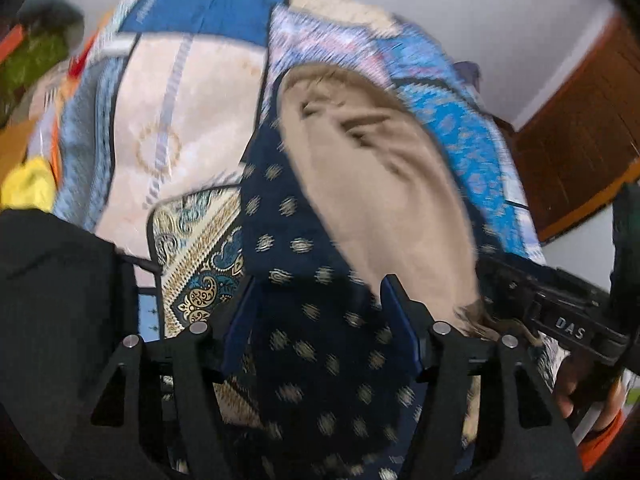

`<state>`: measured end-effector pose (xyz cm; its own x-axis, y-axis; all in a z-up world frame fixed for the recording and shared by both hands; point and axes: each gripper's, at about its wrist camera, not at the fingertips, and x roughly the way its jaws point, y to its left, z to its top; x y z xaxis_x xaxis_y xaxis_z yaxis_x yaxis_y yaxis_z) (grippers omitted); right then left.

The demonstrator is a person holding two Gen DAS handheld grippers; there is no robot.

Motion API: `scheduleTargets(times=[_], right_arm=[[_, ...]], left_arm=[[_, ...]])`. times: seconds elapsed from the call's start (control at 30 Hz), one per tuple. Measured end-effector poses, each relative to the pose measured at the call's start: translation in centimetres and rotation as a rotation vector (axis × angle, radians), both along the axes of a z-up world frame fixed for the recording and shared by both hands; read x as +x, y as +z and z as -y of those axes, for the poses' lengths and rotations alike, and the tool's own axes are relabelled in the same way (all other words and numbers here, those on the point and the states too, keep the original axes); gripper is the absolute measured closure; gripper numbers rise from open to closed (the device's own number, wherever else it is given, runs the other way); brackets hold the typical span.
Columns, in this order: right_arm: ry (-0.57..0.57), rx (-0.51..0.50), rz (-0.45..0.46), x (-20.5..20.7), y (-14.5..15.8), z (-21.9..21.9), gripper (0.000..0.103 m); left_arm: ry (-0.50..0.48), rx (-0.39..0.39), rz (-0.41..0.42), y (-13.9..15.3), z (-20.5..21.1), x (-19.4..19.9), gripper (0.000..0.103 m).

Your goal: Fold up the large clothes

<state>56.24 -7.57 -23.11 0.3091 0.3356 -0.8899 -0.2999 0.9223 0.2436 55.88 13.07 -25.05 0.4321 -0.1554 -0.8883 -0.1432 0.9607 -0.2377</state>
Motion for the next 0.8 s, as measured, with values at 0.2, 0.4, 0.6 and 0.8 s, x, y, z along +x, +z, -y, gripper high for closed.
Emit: scheduleTargets(times=[0.2,0.4,0.6,0.8], right_arm=[[-0.024,0.027,0.001,0.8,-1.0,0.2,0.050],[0.032,-0.032,0.046,0.6,-0.4,-0.4,0.090],[0.050,-0.031,0.160,-2.6,3.8,1.1,0.093],[0.081,-0.004,0.246,-6.6,9.0,2.5,0.094]], left_arm=[[0.054,-0.090,-0.032,-2.6,-1.1,1.1,0.041],[0.074,-0.134,0.013,-2.3,-1.4,0.7,0.078],[0.018,-0.071,0.057,0.3,-0.8,-0.9,0.097],[-0.049,-0.019,0.164,5.9,0.4,-4.7,0.099]])
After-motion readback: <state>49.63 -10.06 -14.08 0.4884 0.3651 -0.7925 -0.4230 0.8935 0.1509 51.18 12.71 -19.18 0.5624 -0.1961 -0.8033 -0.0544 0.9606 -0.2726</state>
